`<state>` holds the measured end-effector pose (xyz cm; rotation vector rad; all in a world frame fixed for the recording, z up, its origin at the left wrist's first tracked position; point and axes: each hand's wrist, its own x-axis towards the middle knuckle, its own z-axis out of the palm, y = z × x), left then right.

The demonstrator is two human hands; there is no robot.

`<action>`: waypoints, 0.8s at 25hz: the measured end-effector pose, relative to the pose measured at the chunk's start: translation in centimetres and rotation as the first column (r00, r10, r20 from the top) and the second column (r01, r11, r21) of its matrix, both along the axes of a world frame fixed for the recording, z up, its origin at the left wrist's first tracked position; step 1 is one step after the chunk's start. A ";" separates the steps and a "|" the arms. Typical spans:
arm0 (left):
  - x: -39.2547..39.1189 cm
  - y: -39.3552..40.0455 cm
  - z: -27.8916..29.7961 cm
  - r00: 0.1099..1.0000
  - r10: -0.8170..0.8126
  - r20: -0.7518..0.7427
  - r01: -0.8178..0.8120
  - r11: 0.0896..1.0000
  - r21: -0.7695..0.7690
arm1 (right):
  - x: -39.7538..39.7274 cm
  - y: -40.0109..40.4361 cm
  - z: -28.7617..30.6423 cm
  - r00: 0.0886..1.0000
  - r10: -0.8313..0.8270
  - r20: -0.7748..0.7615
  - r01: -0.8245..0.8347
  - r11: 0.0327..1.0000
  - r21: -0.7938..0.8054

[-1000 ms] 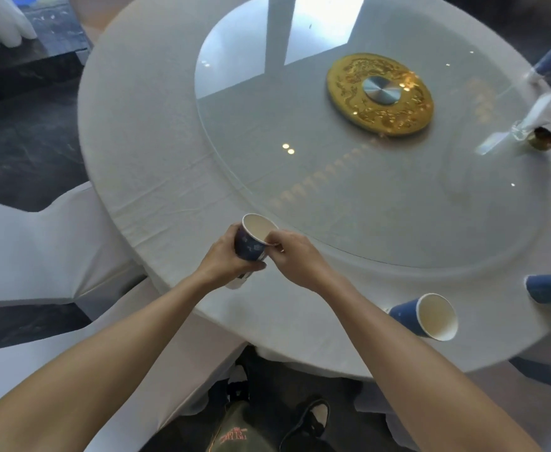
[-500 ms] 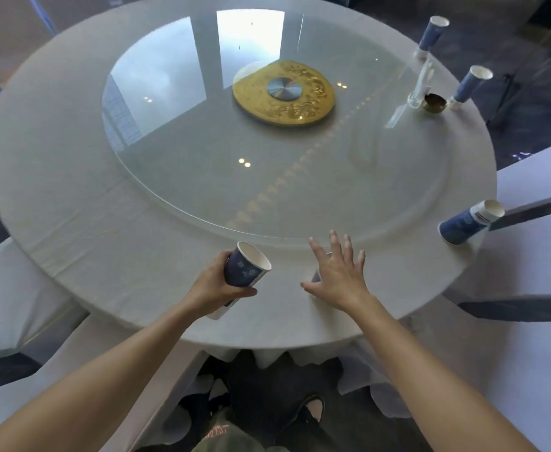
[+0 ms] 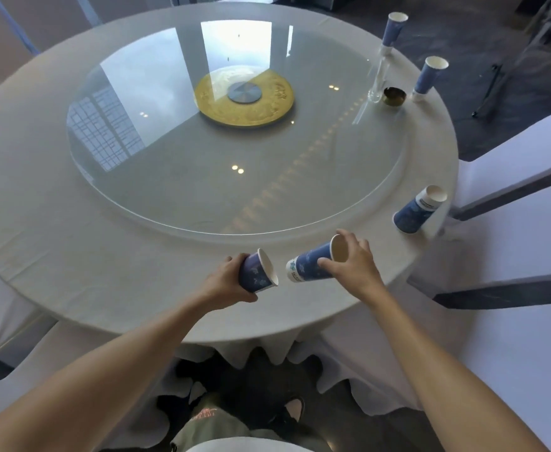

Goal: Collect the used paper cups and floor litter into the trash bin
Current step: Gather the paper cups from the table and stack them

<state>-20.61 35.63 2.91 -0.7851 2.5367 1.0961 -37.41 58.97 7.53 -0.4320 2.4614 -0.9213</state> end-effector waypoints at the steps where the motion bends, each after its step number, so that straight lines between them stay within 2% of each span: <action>1: -1.3 1.3 0.0 1.000 -0.030 0.010 0.030 0.999 -0.019 | -0.7 1.4 0.7 0.999 -0.038 0.006 0.038 0.998 -0.054; 5: -6.4 5.9 -0.2 0.987 -0.162 0.016 0.163 0.985 -0.061 | -2.9 6.3 1.8 0.995 -0.096 0.028 0.099 0.977 -0.188; 6: -6.8 6.2 -0.2 0.986 -0.165 0.005 0.165 0.984 -0.062 | -2.7 6.4 1.9 0.997 -0.063 0.042 0.071 0.977 -0.204; 9: -9.6 7.7 -0.2 0.970 -0.238 -0.044 0.236 0.971 -0.035 | -3.3 7.6 1.4 0.996 -0.023 0.088 0.041 0.979 -0.202; 16: -17.9 11.5 -0.8 0.874 -0.446 -0.193 0.464 0.883 0.064 | -6.5 8.8 -0.5 0.976 -0.121 0.182 0.152 0.974 -0.170; 20: -22.0 12.5 -1.4 0.860 -0.453 -0.234 0.491 0.860 0.137 | -9.4 8.2 -1.2 0.961 -0.159 0.226 0.198 0.967 -0.163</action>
